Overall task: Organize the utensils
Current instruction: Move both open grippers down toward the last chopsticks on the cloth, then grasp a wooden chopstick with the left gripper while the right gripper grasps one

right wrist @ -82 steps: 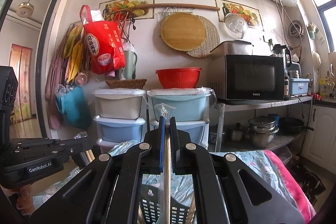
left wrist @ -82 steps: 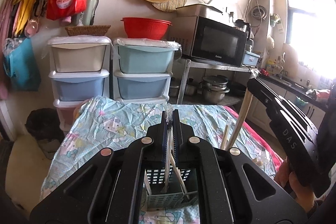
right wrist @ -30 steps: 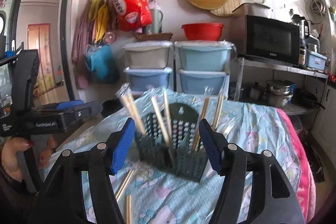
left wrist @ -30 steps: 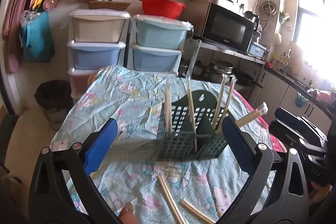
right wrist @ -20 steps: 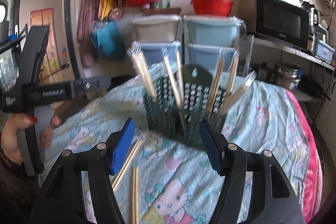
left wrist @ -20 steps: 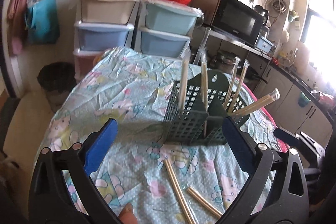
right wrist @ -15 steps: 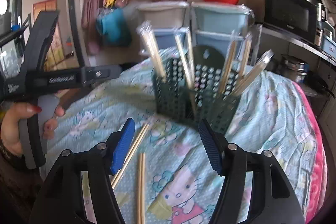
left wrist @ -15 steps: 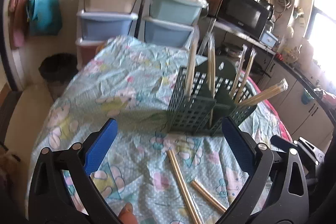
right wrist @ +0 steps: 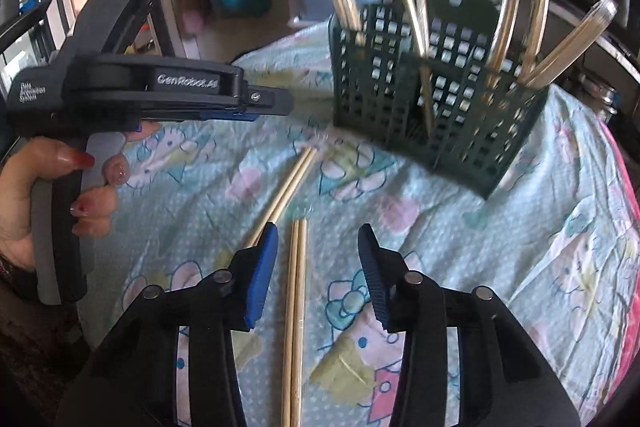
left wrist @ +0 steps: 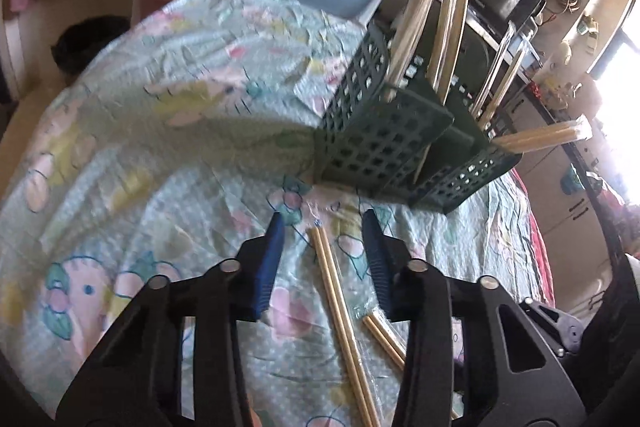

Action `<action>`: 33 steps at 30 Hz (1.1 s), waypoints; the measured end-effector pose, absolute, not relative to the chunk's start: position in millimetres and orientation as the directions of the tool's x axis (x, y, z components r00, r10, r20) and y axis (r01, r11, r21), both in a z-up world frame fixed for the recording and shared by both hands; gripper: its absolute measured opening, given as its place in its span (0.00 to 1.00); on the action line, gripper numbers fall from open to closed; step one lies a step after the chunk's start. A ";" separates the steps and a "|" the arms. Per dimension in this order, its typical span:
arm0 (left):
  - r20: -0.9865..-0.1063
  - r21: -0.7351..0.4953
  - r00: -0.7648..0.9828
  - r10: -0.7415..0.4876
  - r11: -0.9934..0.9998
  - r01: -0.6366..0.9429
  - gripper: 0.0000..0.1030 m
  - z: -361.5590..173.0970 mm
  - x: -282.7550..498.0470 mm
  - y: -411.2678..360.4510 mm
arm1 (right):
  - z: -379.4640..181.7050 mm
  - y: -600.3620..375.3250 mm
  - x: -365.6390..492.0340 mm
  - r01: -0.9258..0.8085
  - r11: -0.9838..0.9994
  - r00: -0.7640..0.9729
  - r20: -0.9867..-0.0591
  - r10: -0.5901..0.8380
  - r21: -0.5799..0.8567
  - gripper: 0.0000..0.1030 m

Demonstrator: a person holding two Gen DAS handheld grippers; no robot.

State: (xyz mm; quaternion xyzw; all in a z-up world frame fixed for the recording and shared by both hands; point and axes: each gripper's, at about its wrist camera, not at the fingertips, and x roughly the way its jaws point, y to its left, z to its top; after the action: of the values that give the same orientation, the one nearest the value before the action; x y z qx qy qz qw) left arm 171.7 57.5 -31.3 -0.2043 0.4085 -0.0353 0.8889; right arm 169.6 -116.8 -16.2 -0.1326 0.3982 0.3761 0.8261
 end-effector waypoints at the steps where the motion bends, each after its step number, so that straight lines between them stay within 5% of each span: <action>1: -0.720 -0.398 0.651 -0.242 0.912 -0.101 0.30 -34.9 175.0 56.0 | -19.0 -114.9 171.5 -0.726 0.681 0.387 -0.765 0.514 0.090 0.38; 22: -0.802 -0.358 0.549 -0.236 0.925 -0.125 0.30 -68.5 214.6 42.2 | -50.6 -78.7 195.3 -0.705 0.699 0.316 -0.828 0.464 0.122 0.31; 33: -0.795 -0.372 0.561 -0.232 0.916 -0.149 0.08 -75.8 216.8 57.0 | -58.8 -97.0 199.5 -0.686 0.717 0.342 -0.813 0.471 0.126 0.19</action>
State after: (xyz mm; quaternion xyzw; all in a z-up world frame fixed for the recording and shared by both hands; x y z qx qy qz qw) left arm 216.8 57.0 -75.8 -0.2034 0.4681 -0.0241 0.8596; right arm 199.5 -97.0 -58.8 -0.1197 0.4491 0.3568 0.8103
